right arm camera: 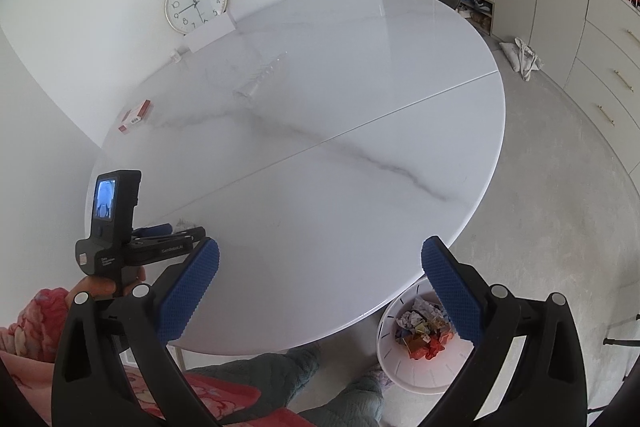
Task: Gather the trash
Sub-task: 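Grasp the white crumpled tissue with the left tool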
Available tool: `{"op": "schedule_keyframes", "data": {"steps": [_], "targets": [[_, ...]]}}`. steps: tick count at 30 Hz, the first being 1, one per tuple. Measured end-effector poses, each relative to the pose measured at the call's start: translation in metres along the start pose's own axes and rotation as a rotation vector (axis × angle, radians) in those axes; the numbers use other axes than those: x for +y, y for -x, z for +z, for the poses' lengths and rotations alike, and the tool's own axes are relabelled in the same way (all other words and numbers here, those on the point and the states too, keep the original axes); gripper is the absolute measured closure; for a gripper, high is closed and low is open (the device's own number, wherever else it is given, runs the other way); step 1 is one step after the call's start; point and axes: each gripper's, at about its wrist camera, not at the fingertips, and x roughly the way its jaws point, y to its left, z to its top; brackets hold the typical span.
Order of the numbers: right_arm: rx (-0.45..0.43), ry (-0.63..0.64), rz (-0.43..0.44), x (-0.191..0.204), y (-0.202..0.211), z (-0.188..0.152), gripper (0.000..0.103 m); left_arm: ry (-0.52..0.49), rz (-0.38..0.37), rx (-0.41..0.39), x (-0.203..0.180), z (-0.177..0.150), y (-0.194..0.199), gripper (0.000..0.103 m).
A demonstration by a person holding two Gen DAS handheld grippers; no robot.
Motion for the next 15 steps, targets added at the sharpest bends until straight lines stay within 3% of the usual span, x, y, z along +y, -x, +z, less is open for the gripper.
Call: {"op": "schedule_keyframes", "data": {"steps": [5,7,12,15], "targets": [[0.007,-0.02,-0.01,-0.002,-0.002,0.0,0.003,-0.019,0.011,-0.015,-0.004,0.002,0.0,0.054],[0.009,-0.031,-0.009,-0.004,-0.003,0.0,0.003,-0.032,0.023,-0.022,-0.006,0.003,0.001,0.068],[0.014,-0.029,-0.016,0.0,-0.012,0.01,0.003,-0.001,0.016,-0.001,-0.004,0.008,0.009,0.073],[0.023,-0.038,-0.02,0.007,-0.024,0.021,0.003,-0.009,0.027,-0.028,-0.002,0.018,0.025,0.074]]}}
